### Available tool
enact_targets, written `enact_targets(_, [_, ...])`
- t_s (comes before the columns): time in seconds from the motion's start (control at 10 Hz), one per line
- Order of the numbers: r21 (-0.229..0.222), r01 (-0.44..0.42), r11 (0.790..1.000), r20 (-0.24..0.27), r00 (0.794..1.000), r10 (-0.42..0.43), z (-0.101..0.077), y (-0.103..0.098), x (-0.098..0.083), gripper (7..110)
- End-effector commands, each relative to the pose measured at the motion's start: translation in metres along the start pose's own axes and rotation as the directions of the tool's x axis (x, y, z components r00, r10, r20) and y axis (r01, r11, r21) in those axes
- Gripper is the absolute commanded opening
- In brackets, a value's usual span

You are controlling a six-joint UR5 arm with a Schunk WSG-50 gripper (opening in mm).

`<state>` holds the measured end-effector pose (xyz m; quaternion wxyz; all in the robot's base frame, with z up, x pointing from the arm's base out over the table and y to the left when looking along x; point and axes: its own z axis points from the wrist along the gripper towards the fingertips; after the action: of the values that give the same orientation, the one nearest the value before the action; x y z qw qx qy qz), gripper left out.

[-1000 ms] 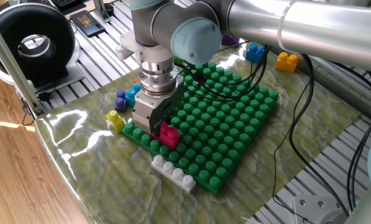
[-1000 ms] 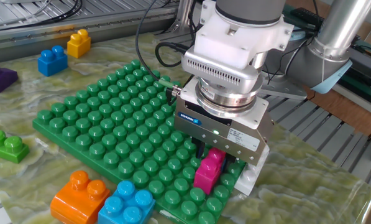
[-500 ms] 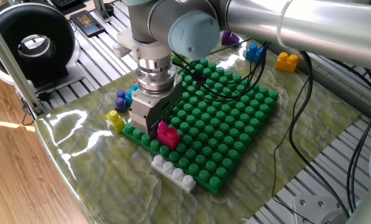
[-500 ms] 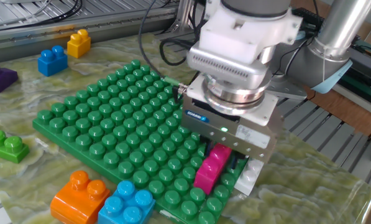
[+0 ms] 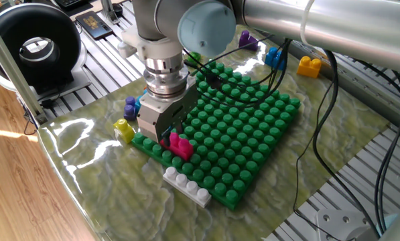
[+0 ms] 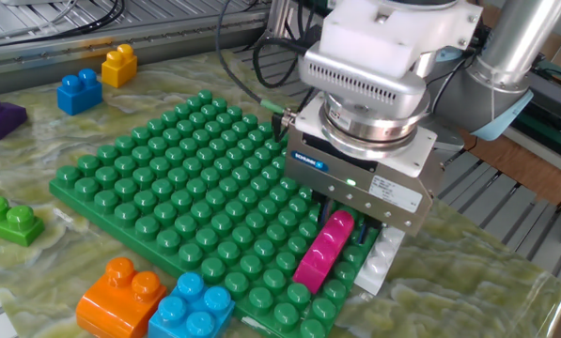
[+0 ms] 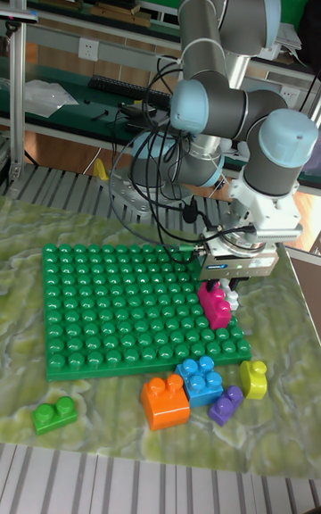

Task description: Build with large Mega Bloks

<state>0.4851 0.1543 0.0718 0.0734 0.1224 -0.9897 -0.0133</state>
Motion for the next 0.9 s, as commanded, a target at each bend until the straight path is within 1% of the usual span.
enact_targets(0.0, [0.031, -0.019, 0.999, -0.009, 1.0, 0.019, -0.01, -0.008, -0.003, 22])
enact_targets(0.1, [0.032, -0.043, 0.999, -0.024, 0.999, 0.044, -0.017, -0.007, -0.001, 22])
enact_targets(0.2, [0.038, -0.056, 0.998, -0.025, 0.998, 0.057, -0.022, -0.006, -0.001, 22])
enact_targets(0.3, [0.019, -0.056, 0.998, -0.015, 0.998, 0.056, -0.022, -0.001, -0.004, 22])
enact_targets(0.5, [0.02, -0.052, 0.998, 0.001, 0.999, 0.052, -0.018, -0.003, -0.011, 22])
enact_targets(0.6, [0.008, -0.047, 0.999, 0.009, 0.999, 0.047, -0.015, -0.001, -0.015, 22])
enact_targets(0.7, [0.011, -0.045, 0.999, 0.007, 0.999, 0.045, -0.013, -0.001, -0.016, 7])
enact_targets(0.8, [0.029, -0.03, 0.999, 0.003, 1.0, 0.03, -0.012, -0.004, -0.015, 7])
